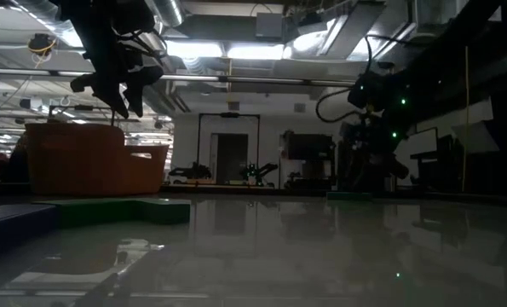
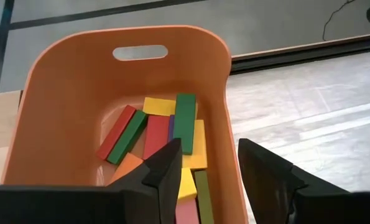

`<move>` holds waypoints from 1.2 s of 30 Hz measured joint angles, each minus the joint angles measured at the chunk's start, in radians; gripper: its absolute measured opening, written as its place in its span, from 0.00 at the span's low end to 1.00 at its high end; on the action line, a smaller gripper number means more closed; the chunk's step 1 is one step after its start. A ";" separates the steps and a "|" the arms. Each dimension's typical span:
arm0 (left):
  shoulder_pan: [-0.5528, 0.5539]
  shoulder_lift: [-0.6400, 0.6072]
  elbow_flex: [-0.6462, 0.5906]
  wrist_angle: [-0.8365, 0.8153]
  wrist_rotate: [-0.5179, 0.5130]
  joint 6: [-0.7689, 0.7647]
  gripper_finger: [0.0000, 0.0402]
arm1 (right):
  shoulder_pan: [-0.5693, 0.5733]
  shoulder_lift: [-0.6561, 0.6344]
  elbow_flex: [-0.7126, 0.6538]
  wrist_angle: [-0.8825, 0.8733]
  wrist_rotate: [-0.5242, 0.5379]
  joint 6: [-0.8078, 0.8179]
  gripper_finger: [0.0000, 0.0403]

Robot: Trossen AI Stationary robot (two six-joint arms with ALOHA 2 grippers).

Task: Sort blocks by size
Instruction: Put the big green block into the orange bin

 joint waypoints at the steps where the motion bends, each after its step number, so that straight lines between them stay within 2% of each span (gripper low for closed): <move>1: 0.000 0.000 0.000 0.000 0.000 0.000 0.36 | -0.013 0.009 0.000 0.001 0.000 0.000 0.52; 9: 0.000 0.000 0.000 0.000 0.000 0.000 0.36 | -0.099 0.069 0.002 0.006 -0.087 0.035 0.51; 12: 0.000 0.000 0.000 0.001 0.000 -0.001 0.36 | -0.118 0.080 0.003 0.003 -0.145 0.058 0.46; 14: -0.001 0.000 0.000 0.001 0.000 -0.005 0.36 | -0.124 0.083 0.002 0.002 -0.193 0.063 0.40; 17: -0.010 0.000 0.000 0.003 0.009 -0.047 0.36 | -0.123 0.082 0.002 0.006 -0.210 0.063 0.30; 21: -0.045 0.000 0.000 0.029 0.047 -0.090 0.36 | -0.122 0.083 0.002 0.012 -0.215 0.066 0.29; 25: -0.103 0.000 0.000 0.120 0.106 -0.120 0.36 | -0.116 0.087 -0.001 0.058 -0.260 0.147 0.29; 30: -0.192 0.026 0.000 0.265 0.117 -0.134 0.36 | -0.048 0.087 -0.002 0.177 -0.322 0.214 0.32; 36: -0.290 0.147 0.000 0.430 0.118 -0.221 0.36 | 0.117 0.087 -0.002 0.354 -0.286 0.226 0.30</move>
